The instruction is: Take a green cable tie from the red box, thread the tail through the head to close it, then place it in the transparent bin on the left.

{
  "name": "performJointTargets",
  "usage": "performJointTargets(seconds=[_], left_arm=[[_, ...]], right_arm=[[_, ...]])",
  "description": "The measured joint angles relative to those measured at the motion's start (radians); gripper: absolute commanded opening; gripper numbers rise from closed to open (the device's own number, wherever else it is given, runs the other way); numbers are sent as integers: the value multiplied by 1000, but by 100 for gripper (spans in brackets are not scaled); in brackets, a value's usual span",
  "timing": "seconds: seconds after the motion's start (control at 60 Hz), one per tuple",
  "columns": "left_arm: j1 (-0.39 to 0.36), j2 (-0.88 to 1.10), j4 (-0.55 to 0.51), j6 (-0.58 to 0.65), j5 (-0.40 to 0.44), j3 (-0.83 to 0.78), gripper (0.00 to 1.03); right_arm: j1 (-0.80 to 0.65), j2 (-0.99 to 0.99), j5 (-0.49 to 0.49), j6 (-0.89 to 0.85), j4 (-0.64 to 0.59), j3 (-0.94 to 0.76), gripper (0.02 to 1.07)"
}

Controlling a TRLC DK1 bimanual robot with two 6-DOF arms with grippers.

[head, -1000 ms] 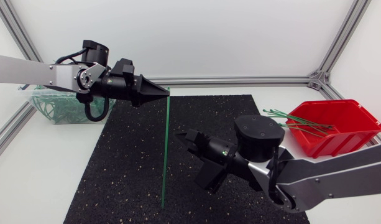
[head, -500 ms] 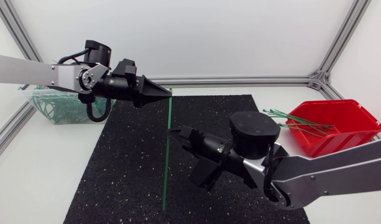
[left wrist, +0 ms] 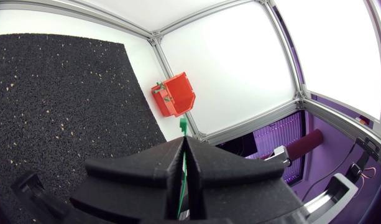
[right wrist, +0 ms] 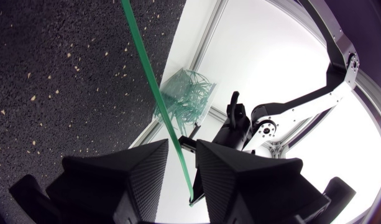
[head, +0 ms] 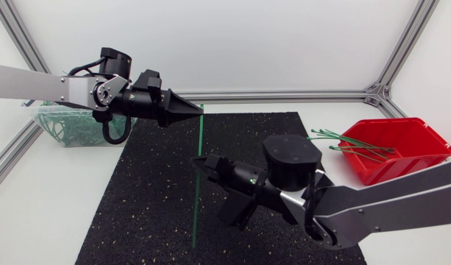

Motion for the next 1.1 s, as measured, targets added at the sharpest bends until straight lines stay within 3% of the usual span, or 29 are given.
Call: performJointTargets(seconds=[0.417,0.5,0.567,1.1], left_arm=[[-1,0,0,0,0,0,4],[-5,0,0,0,0,0,4],[-7,0,0,0,0,0,4],[-7,0,0,0,0,0,4]], right_arm=[[84,0,-71,-4,4,-138,37],[98,0,-97,-4,4,-148,29],[108,0,-116,-5,5,-153,29],[130,6,-119,-7,8,-197,29]])
